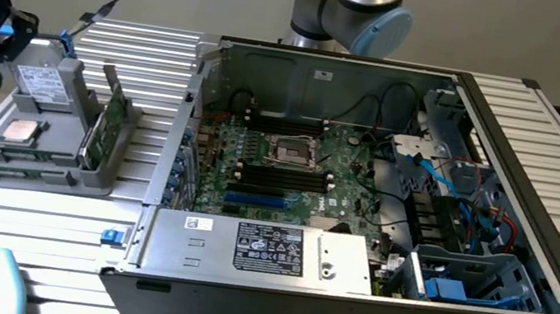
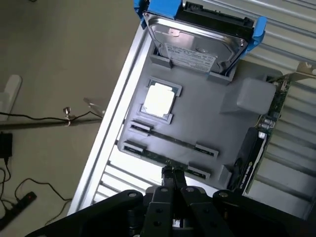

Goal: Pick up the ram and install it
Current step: 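Pick up the ram and move it above insertion slot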

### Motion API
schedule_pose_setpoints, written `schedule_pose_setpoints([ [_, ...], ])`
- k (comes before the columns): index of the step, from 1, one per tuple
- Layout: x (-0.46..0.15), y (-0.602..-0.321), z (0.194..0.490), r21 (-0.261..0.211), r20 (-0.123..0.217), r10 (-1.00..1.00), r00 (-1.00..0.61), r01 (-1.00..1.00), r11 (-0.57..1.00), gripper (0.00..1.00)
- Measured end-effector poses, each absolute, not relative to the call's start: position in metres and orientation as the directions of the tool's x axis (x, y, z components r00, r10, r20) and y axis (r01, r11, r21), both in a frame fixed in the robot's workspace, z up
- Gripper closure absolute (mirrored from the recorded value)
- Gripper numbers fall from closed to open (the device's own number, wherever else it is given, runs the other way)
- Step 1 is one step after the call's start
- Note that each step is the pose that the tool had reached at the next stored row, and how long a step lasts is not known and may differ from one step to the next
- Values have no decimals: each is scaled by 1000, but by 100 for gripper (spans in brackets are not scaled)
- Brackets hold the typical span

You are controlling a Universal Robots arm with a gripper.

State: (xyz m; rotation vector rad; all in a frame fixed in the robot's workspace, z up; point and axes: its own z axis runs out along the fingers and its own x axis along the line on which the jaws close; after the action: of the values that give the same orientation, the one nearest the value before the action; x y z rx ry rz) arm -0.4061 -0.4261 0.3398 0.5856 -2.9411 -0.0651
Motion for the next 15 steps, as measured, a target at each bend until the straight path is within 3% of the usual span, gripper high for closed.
schedule_pose_setpoints([
  [15, -406, -426, 334, 70, 130, -617, -776, -613, 787, 89],
])
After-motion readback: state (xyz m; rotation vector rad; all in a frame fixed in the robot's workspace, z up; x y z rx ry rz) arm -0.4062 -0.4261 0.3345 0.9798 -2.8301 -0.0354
